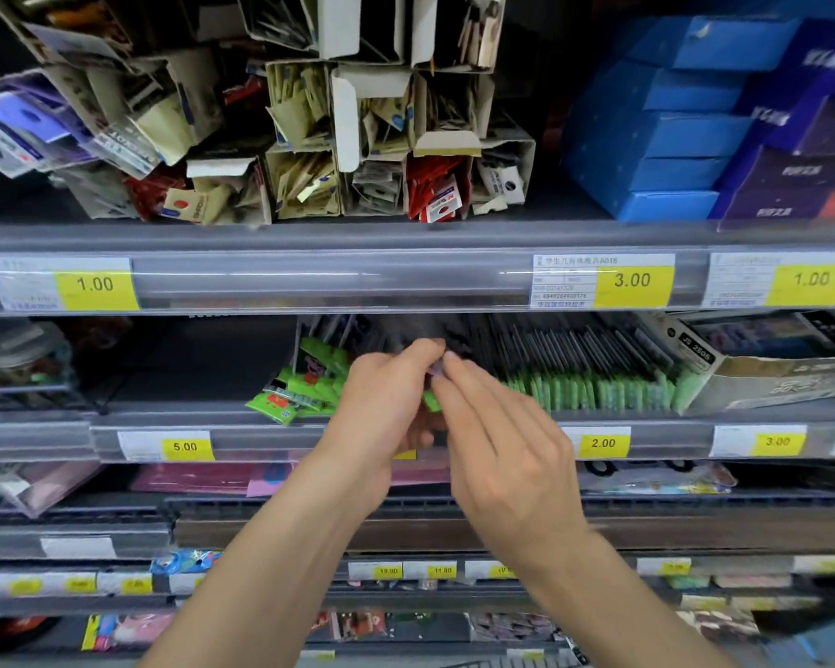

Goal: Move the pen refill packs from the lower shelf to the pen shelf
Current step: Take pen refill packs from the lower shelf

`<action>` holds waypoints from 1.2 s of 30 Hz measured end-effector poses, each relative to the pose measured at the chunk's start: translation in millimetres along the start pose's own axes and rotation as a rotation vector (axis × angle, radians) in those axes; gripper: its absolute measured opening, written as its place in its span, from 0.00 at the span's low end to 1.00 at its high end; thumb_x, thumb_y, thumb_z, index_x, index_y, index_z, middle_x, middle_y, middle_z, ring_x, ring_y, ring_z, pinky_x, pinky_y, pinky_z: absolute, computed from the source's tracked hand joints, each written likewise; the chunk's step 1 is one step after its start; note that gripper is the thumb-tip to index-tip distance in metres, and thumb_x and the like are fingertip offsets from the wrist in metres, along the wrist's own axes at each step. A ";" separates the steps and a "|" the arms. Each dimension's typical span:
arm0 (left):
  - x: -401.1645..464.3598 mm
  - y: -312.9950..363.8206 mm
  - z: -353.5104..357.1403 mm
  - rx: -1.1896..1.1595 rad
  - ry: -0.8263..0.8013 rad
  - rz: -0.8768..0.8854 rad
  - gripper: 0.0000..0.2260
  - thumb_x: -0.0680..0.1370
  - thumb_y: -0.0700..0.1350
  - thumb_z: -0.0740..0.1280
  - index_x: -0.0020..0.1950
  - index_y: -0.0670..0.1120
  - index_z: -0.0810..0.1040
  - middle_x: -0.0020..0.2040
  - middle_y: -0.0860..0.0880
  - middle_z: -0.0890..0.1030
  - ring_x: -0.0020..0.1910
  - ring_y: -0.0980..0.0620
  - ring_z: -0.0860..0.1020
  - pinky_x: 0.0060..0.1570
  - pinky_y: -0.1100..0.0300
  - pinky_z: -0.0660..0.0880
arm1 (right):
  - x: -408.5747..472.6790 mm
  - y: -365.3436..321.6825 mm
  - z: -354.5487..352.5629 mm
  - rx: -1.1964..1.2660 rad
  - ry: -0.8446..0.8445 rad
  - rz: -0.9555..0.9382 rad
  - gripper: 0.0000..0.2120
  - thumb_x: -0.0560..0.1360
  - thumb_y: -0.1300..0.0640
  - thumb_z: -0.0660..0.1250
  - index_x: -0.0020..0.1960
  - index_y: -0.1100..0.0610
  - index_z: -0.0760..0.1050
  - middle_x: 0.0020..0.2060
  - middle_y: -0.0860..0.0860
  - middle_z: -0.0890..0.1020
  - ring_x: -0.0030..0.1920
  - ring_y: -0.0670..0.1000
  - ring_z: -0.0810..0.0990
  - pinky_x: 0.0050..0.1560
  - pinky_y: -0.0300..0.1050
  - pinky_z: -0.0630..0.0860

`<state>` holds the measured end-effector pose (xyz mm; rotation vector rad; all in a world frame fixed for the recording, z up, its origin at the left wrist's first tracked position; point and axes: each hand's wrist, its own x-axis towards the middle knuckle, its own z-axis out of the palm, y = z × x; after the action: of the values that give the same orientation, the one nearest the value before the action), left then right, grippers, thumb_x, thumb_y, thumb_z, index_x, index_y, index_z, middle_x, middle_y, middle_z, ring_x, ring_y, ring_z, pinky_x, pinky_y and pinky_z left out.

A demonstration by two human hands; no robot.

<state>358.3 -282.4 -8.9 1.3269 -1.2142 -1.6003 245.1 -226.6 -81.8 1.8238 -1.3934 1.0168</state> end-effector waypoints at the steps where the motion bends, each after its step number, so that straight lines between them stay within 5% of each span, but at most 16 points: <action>1: -1.3 -1.7 -1.5 -0.070 -0.052 -0.051 0.13 0.80 0.52 0.70 0.41 0.47 0.86 0.35 0.51 0.85 0.34 0.52 0.83 0.38 0.56 0.78 | -0.2 -5.1 -1.8 0.040 0.009 -0.008 0.13 0.82 0.66 0.62 0.64 0.64 0.79 0.64 0.60 0.82 0.63 0.59 0.82 0.55 0.56 0.81; 4: -4.1 -5.8 -6.5 -0.205 -0.113 -0.164 0.09 0.79 0.52 0.72 0.46 0.47 0.85 0.43 0.45 0.85 0.44 0.48 0.83 0.47 0.49 0.80 | 0.7 -13.5 -4.5 0.179 0.009 -0.013 0.11 0.81 0.66 0.64 0.63 0.62 0.71 0.64 0.62 0.81 0.59 0.60 0.84 0.53 0.55 0.82; 7: -3.5 -10.2 -13.1 -0.257 -0.091 -0.157 0.13 0.78 0.45 0.70 0.33 0.49 0.84 0.33 0.48 0.82 0.32 0.51 0.81 0.34 0.56 0.79 | 0.8 -10.7 -9.5 0.326 -0.054 0.012 0.14 0.79 0.61 0.68 0.61 0.61 0.67 0.67 0.64 0.78 0.52 0.61 0.85 0.42 0.54 0.83; 10: -4.0 -12.2 -15.8 -0.291 -0.052 -0.167 0.05 0.78 0.40 0.71 0.42 0.43 0.85 0.35 0.45 0.85 0.31 0.49 0.83 0.30 0.57 0.80 | -0.4 -7.4 -16.0 0.545 -0.072 0.154 0.15 0.81 0.55 0.65 0.62 0.64 0.71 0.68 0.62 0.76 0.63 0.54 0.80 0.55 0.45 0.81; 12: -4.2 -12.6 -14.6 -0.315 -0.018 -0.183 0.02 0.78 0.37 0.72 0.47 0.39 0.83 0.38 0.41 0.86 0.32 0.47 0.85 0.31 0.54 0.82 | -0.3 -10.0 -19.0 0.654 0.049 0.397 0.09 0.80 0.56 0.63 0.56 0.61 0.75 0.61 0.57 0.78 0.64 0.52 0.77 0.61 0.41 0.74; 15: -3.3 -14.3 -13.6 -0.294 -0.004 -0.186 0.03 0.78 0.37 0.72 0.51 0.38 0.82 0.42 0.38 0.88 0.36 0.44 0.87 0.40 0.43 0.87 | 4.9 -16.2 -23.5 0.744 0.209 1.114 0.03 0.80 0.47 0.64 0.48 0.44 0.75 0.46 0.46 0.79 0.47 0.49 0.78 0.48 0.44 0.74; 17: -3.5 -15.7 -15.2 -0.263 -0.020 -0.177 0.06 0.79 0.38 0.71 0.53 0.37 0.82 0.46 0.37 0.89 0.41 0.43 0.88 0.48 0.38 0.85 | 7.1 -12.2 -23.7 0.878 0.134 1.564 0.07 0.79 0.45 0.68 0.48 0.48 0.77 0.42 0.48 0.82 0.42 0.51 0.80 0.43 0.49 0.75; 19: -3.8 -17.6 -17.9 -0.213 -0.054 -0.176 0.06 0.79 0.39 0.71 0.54 0.38 0.83 0.47 0.38 0.89 0.41 0.44 0.88 0.43 0.44 0.87 | 12.9 -8.1 -23.5 1.104 -0.068 1.732 0.12 0.80 0.47 0.69 0.52 0.55 0.82 0.44 0.53 0.87 0.42 0.53 0.84 0.40 0.48 0.78; 22: -5.7 -19.6 -21.6 -0.104 -0.112 -0.197 0.08 0.79 0.40 0.71 0.55 0.38 0.84 0.46 0.39 0.89 0.39 0.47 0.87 0.38 0.53 0.86 | 25.0 -8.1 -22.6 1.315 -0.206 1.721 0.12 0.81 0.52 0.67 0.53 0.59 0.84 0.43 0.58 0.88 0.39 0.52 0.85 0.38 0.46 0.79; 26: -9.6 -24.6 -29.1 -0.046 -0.108 -0.162 0.14 0.79 0.41 0.70 0.64 0.39 0.79 0.45 0.41 0.89 0.43 0.44 0.88 0.48 0.49 0.84 | 27.1 -6.0 -25.0 1.250 -0.117 1.775 0.09 0.79 0.56 0.69 0.51 0.62 0.82 0.34 0.56 0.84 0.31 0.51 0.80 0.32 0.44 0.75; 29: -17.3 -25.8 -37.0 -0.089 -0.119 -0.111 0.10 0.80 0.36 0.66 0.60 0.37 0.81 0.44 0.42 0.89 0.43 0.45 0.89 0.41 0.54 0.84 | 18.8 -20.6 -42.7 1.311 -0.087 1.724 0.10 0.77 0.54 0.71 0.44 0.60 0.86 0.33 0.54 0.82 0.31 0.49 0.78 0.29 0.42 0.74; 32: -29.4 -28.1 -49.3 -0.305 -0.134 -0.169 0.12 0.80 0.38 0.63 0.49 0.38 0.87 0.49 0.37 0.88 0.42 0.41 0.87 0.36 0.53 0.85 | 10.2 -53.0 -57.6 1.294 -0.284 1.642 0.11 0.73 0.51 0.72 0.38 0.58 0.84 0.30 0.55 0.80 0.27 0.50 0.76 0.23 0.42 0.67; 36: -45.3 -36.5 -69.8 -0.472 -0.167 -0.210 0.19 0.82 0.54 0.64 0.59 0.43 0.87 0.57 0.35 0.87 0.48 0.38 0.86 0.43 0.47 0.85 | 4.6 -82.1 -51.1 1.074 -0.539 1.467 0.20 0.78 0.47 0.68 0.39 0.63 0.73 0.24 0.55 0.75 0.25 0.50 0.70 0.29 0.42 0.66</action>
<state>437.5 -244.4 -32.0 1.0549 -0.7344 -2.0267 314.7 -165.6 -53.6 1.4656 -3.0796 2.4338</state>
